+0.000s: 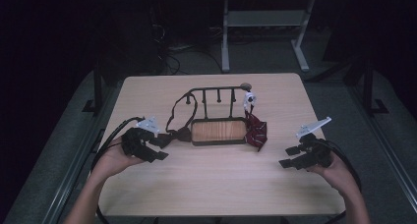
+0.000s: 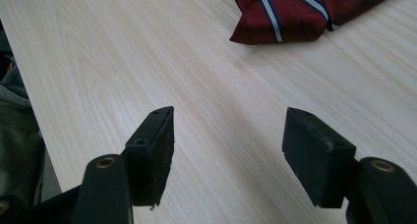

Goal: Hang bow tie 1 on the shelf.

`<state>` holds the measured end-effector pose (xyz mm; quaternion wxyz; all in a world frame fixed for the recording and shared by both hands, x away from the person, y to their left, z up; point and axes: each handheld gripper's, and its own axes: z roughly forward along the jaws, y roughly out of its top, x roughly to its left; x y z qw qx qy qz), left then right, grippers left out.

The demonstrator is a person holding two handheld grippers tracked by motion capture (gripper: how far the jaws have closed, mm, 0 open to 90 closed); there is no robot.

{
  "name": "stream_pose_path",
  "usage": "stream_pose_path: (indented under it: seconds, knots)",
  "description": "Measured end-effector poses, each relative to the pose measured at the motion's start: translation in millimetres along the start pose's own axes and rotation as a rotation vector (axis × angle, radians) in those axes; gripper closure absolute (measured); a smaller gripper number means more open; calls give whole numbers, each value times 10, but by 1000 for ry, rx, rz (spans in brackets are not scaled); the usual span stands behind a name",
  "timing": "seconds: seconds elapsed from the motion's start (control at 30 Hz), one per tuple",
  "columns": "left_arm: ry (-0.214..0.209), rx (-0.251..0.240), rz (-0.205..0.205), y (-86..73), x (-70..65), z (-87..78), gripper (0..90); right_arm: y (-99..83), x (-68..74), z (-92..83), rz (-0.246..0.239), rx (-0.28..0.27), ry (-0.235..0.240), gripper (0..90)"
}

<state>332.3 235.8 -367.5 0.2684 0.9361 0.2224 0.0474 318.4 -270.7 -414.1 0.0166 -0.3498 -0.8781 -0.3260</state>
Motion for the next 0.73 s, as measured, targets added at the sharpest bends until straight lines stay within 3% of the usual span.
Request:
stream_pose_path:
  seconds: [0.6, 0.73]
  knots:
    - [-6, 8, -10, -146, -62, 136, 404, -21, -9, 60, 3, 12, 12, 366]
    - [-6, -9, -16, -161, -96, 159, 393, -10, 14, 55, -10, 12, 13, 365]
